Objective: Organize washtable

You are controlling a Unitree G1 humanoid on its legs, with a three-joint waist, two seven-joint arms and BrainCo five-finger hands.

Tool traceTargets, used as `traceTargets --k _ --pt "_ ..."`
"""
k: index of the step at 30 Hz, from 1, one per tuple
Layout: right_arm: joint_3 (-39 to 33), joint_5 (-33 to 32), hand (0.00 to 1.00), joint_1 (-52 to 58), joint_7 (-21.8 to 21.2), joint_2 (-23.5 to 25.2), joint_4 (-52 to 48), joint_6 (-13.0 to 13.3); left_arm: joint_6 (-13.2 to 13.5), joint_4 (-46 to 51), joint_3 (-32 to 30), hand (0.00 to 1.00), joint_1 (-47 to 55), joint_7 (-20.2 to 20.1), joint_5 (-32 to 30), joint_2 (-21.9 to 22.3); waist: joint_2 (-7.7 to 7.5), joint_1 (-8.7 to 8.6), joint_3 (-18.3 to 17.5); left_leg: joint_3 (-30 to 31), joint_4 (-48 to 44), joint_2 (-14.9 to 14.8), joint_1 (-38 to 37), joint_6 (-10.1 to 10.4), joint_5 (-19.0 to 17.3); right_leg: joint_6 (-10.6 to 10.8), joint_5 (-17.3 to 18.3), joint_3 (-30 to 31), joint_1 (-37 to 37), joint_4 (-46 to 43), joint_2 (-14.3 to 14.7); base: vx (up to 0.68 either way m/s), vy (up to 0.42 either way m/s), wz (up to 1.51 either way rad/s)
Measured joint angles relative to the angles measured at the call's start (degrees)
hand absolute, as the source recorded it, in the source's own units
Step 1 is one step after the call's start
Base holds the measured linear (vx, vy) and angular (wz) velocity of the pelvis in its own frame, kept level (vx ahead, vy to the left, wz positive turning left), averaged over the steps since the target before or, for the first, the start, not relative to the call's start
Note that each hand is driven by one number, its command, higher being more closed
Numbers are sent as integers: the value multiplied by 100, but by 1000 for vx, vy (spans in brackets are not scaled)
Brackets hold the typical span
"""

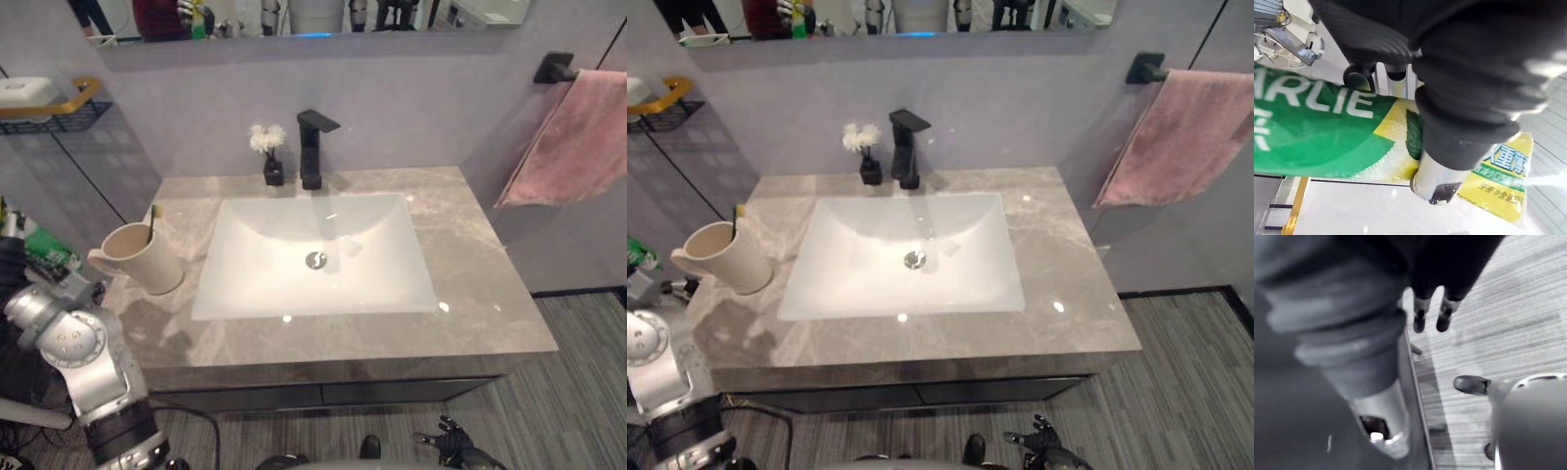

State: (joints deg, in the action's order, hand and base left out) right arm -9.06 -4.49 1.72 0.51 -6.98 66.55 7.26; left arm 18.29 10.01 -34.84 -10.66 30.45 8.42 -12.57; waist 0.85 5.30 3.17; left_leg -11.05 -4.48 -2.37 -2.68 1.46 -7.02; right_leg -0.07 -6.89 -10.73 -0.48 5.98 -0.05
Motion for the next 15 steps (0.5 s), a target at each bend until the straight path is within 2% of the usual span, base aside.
traceTargets --k 10,15 --pt "-6 5 0 27 54 103 -1 -10 2 -16 -129 100 -306 174 5 -362 -26 -122 -111 -74 32 4 23 -2 0 0 -40 113 -91 1 11 -9 -5 -5" --pt "-7 4 0 49 55 105 -1 -16 13 -188 -149 100 -779 256 230 -430 -50 -135 -127 -158 37 7 17 -2 -1 2 -66 170 -104 1 5 -13 1 -7"
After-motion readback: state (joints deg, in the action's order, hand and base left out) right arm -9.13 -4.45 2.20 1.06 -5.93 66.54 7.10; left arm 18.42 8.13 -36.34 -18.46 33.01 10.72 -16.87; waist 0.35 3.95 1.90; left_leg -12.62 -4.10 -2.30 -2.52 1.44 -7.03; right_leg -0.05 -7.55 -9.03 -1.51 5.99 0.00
